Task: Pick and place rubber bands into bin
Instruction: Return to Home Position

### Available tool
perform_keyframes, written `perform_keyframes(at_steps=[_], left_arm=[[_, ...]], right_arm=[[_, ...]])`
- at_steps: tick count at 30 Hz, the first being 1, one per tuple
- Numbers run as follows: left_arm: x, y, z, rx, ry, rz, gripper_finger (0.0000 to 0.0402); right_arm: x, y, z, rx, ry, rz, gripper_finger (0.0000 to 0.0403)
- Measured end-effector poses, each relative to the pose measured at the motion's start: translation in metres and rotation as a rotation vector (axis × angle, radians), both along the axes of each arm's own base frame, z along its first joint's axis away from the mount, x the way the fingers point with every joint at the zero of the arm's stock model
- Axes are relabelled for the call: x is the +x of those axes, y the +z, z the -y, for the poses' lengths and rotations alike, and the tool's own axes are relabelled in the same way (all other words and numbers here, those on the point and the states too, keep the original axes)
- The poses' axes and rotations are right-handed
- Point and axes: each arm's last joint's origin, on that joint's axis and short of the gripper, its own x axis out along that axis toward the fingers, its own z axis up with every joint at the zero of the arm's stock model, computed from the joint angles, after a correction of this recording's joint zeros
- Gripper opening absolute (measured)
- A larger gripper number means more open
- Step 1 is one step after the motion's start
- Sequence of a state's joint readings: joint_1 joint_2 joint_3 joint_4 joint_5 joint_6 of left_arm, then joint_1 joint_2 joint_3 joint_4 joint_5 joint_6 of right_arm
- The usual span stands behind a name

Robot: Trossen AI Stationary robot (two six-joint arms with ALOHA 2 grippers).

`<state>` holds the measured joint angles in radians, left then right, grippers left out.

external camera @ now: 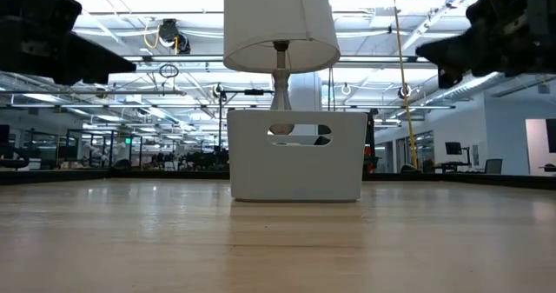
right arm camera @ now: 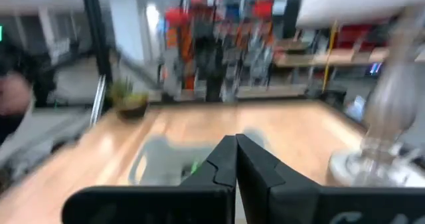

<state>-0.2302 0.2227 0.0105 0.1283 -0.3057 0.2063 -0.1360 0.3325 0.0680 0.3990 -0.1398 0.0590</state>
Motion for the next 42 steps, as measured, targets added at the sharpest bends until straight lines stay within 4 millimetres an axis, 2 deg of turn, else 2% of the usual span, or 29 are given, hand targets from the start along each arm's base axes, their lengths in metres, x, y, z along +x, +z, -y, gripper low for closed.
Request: perform_keyframes(at_steps=[2,5,16,24,42], left_arm=[[-0.001,0.002,0.0,0.005,-0.011,0.02,0.0001],[-0.003,0.004,0.0,0.001,-0.013,0.047,0.0001],[-0.01,0.008,0.001,0.003,-0.017,0.06,0.0],[-0.011,0.008,0.003,0.003,-0.03,0.06,0.0],[-0.012,0.008,0.005,0.015,-0.012,0.062,0.0]], right_arm=[[0.001,-0.002,-0.003,-0.014,0.025,-0.054,0.0],[0.0,0.004,-0.007,-0.047,0.023,-0.023,0.0],[-0.005,0.005,-0.015,-0.125,0.028,0.02,0.0],[-0.016,0.01,-0.017,-0.118,0.039,0.122,0.0],[-0.021,0.007,-0.016,-0.118,0.021,0.106,0.0]])
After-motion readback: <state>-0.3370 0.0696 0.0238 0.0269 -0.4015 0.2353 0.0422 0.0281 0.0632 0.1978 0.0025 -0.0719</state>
